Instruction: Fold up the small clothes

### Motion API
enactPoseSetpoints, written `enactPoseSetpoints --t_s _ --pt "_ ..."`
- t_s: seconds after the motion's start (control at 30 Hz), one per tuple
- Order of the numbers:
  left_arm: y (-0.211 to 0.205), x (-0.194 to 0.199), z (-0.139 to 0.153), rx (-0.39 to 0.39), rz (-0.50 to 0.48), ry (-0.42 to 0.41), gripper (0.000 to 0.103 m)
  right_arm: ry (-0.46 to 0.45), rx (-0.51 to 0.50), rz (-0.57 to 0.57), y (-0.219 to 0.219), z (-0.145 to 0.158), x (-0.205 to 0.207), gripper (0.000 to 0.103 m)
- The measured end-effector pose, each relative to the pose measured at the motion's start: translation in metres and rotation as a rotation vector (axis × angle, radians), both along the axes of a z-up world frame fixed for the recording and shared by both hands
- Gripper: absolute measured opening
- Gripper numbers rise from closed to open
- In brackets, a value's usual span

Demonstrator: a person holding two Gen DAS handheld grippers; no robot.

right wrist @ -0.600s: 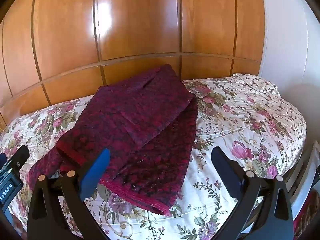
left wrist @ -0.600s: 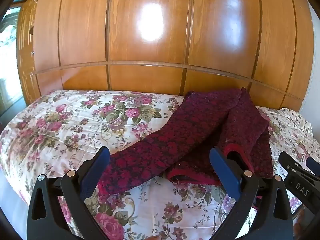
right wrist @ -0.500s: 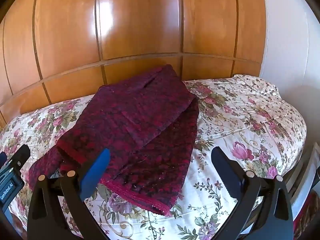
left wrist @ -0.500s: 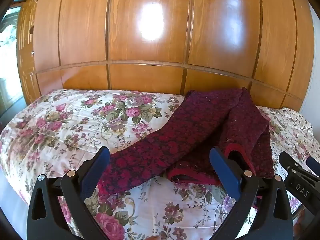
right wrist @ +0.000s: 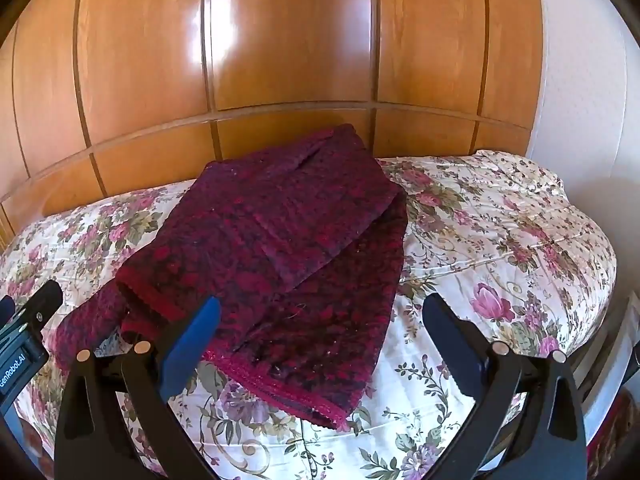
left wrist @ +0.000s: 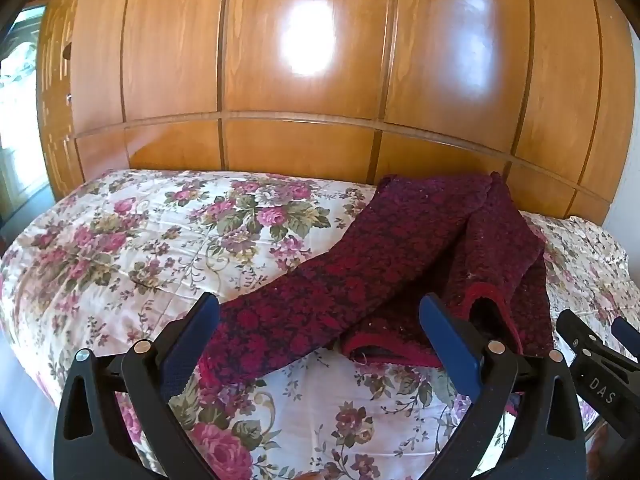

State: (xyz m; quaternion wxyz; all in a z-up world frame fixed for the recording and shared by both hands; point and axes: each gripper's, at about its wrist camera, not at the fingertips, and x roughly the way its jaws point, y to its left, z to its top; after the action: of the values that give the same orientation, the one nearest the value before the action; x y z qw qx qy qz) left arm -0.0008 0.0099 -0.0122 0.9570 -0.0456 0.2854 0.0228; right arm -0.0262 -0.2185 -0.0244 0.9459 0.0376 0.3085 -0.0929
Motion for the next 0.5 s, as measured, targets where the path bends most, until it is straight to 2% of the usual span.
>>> enactPoseSetpoints --t_s 0.5 --pt "0.009 0.007 -0.005 -0.015 0.027 0.022 0.099 0.017 -0.016 0.03 0.007 -0.006 0.006 0.101"
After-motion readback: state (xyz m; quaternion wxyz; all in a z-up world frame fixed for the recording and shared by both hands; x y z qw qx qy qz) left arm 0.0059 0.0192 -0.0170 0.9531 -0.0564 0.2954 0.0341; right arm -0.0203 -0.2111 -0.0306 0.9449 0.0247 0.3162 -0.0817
